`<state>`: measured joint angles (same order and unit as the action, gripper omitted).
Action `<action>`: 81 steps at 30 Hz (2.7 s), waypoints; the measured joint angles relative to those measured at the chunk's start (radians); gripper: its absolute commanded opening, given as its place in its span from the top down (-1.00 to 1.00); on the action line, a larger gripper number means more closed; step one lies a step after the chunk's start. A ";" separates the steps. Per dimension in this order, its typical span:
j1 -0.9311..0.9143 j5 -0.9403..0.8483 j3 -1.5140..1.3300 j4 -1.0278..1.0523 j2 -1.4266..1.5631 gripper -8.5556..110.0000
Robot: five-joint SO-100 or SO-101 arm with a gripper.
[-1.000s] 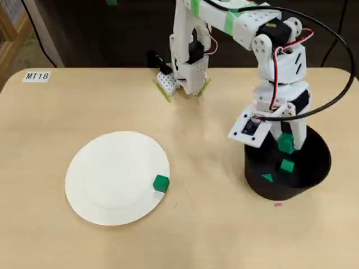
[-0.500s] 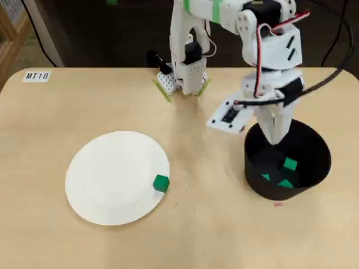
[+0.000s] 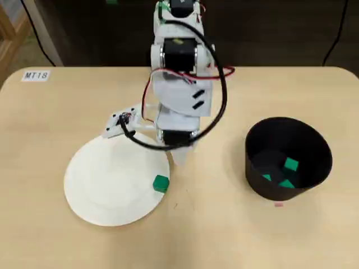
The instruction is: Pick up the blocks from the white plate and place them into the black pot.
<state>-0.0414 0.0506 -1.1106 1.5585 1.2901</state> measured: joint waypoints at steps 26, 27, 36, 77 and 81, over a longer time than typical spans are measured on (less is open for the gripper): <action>-0.078 0.054 -0.133 0.040 -0.061 0.42; -0.077 0.054 -0.141 0.028 -0.061 0.41; -0.075 0.063 -0.161 -0.043 -0.061 0.38; -0.130 0.026 -0.170 -0.311 -0.061 0.90; -0.115 -0.021 -0.170 -0.410 0.091 0.90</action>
<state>-0.1565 0.0291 -1.2809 1.1490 1.3806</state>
